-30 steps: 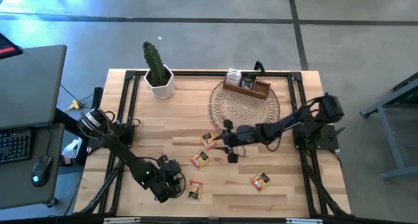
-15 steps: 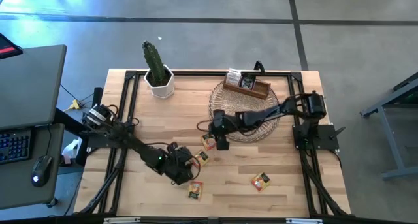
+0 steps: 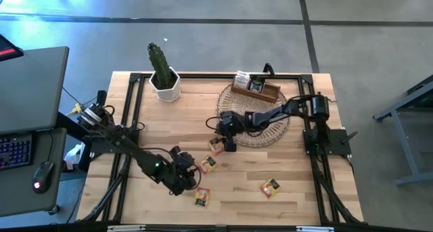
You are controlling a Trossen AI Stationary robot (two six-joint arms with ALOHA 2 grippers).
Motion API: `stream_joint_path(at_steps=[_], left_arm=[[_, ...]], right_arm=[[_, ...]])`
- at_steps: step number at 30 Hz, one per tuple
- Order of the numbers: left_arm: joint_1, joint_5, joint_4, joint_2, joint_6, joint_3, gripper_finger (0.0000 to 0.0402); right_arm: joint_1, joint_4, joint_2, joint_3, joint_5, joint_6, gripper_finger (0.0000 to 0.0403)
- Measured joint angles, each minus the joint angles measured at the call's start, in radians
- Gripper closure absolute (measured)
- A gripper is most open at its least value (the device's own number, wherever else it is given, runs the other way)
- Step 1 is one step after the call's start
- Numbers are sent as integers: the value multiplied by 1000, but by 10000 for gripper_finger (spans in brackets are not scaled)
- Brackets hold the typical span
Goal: Pick & Place Tea
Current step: Put the yellow tea bag into the right section of the wooden organizer
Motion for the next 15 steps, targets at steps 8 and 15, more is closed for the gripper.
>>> stream_joint_path(at_steps=[8, 15], left_arm=[[-1, -8, -7, 3, -7, 0, 199], [0, -4, -17, 3, -7, 0, 199]], right_arm=[[7, -13, 45, 3, 25, 1, 212], [20, -23, 46, 3, 54, -8, 278]])
